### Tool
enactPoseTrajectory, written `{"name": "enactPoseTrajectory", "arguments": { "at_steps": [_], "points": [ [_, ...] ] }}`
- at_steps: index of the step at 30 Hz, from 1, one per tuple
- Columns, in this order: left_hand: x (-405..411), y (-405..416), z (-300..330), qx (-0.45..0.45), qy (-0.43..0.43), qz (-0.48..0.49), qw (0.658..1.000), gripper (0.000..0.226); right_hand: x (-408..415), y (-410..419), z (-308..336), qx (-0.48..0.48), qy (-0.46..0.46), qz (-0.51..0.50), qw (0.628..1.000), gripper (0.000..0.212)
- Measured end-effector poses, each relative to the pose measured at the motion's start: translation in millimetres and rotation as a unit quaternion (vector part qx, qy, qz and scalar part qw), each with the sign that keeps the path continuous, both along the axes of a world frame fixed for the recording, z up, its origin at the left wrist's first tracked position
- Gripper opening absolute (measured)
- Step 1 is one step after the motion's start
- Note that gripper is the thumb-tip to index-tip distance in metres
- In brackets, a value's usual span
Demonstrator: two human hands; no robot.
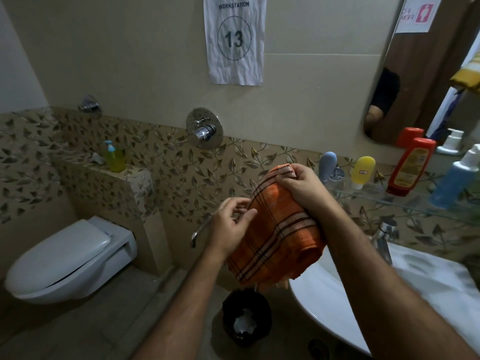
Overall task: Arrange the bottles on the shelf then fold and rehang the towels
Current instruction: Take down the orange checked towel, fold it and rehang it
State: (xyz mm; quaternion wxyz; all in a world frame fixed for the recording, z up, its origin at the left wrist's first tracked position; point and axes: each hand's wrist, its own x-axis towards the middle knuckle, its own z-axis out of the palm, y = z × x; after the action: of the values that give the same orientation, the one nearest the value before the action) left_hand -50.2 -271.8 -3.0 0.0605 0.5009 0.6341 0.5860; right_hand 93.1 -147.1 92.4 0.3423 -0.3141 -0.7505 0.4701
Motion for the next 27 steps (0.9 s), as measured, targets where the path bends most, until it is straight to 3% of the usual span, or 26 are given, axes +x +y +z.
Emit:
{"name": "enactPoseTrajectory", "arguments": {
  "at_steps": [2,5,8,10,12,15,19,20,22,24,27],
  "points": [
    [26,6,10,0.010,-0.003,-0.037,0.999,0.053,-7,-3,-7,-0.029,0.008,-0.031,0.999,0.012],
    [40,9,12,-0.044,-0.019,-0.076,0.996,0.093,-13,-4,-10,-0.110,0.033,-0.076,0.990,0.008],
    [46,3,14,-0.097,-0.055,-0.158,0.981,0.124,-14,1,-12,-0.183,0.072,-0.101,0.975,0.022],
    [49,-3,19,-0.126,-0.040,-0.186,0.974,0.138,-13,5,-15,-0.206,0.080,-0.112,0.969,0.027],
    [54,-8,22,-0.147,0.001,-0.163,0.976,0.140,-10,6,-15,-0.212,0.086,-0.122,0.966,0.017],
    [60,-8,18,-0.121,0.009,-0.096,0.988,0.125,-5,4,-14,-0.222,0.111,-0.125,0.961,0.010],
    [61,3,10,-0.025,-0.093,0.028,0.995,0.043,-3,-4,-17,-0.266,0.142,-0.121,0.946,0.012],
    [60,6,11,-0.008,-0.143,0.032,0.989,0.030,-2,-6,-19,-0.284,0.162,-0.100,0.940,0.026],
    [59,9,14,0.015,-0.234,0.024,0.972,0.027,4,-13,-23,-0.319,0.206,-0.044,0.924,0.056],
    [55,13,13,0.020,-0.312,0.029,0.949,0.028,9,-26,-30,-0.265,0.177,-0.029,0.947,0.049],
    [55,15,10,0.002,-0.406,0.021,0.914,0.015,12,-41,-45,-0.096,0.024,-0.033,0.995,0.034]
  ]
}}
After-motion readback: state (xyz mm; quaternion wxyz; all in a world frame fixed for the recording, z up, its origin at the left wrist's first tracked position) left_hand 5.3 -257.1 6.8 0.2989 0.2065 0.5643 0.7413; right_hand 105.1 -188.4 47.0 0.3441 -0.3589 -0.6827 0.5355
